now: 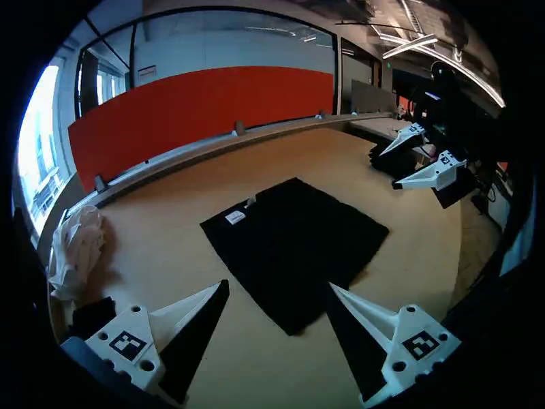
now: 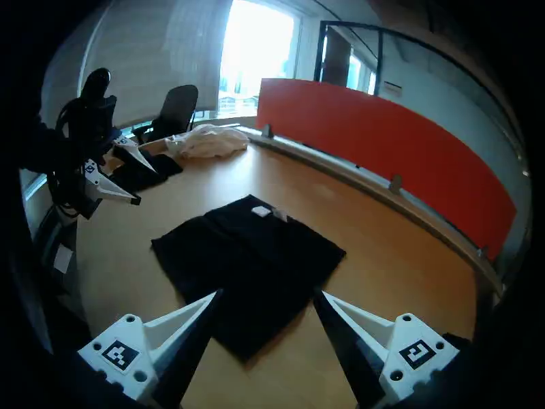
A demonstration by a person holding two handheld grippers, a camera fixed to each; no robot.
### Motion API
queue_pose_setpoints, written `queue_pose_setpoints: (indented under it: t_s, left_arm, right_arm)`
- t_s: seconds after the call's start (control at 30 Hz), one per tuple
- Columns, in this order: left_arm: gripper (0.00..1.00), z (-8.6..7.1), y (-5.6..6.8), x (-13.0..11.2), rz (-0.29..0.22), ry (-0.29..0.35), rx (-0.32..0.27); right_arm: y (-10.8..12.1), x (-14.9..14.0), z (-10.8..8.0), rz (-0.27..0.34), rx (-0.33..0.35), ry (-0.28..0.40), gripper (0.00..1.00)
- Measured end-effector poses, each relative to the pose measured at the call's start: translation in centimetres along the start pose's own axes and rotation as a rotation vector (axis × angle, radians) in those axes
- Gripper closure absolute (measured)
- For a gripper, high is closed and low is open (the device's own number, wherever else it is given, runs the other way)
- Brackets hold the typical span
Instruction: Fold towel
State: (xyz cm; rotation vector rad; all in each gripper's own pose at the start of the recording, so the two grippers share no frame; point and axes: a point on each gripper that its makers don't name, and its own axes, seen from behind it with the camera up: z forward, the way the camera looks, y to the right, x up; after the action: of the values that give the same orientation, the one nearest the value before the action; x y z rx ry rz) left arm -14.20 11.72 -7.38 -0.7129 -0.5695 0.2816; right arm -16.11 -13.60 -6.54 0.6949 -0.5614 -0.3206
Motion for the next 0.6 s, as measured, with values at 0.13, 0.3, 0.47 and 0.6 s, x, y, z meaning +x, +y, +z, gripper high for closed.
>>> queue_pose_setpoints:
  t_s: [0.13,0.3,0.47,0.6]
  left_arm:
    - [0.03,1.0,0.5,-1.3,0.011,-0.024,-0.018]
    - [0.03,2.2,1.1,-2.9,0.020,-0.056,-0.042]
    - [0.02,3.3,1.4,-4.6,0.028,-0.089,-0.063]
    - [0.02,4.0,1.5,-5.8,0.031,-0.114,-0.075]
  right_arm:
    - [-0.5,-1.5,0.7,-0.003,0.015,-0.025,0.00]
    - [-1.2,-3.3,1.6,-0.003,0.032,-0.058,0.00]
    - [-1.9,-4.9,2.5,-0.007,0.050,-0.087,0.00]
    - [-2.4,-6.0,3.2,-0.007,0.065,-0.110,0.00]
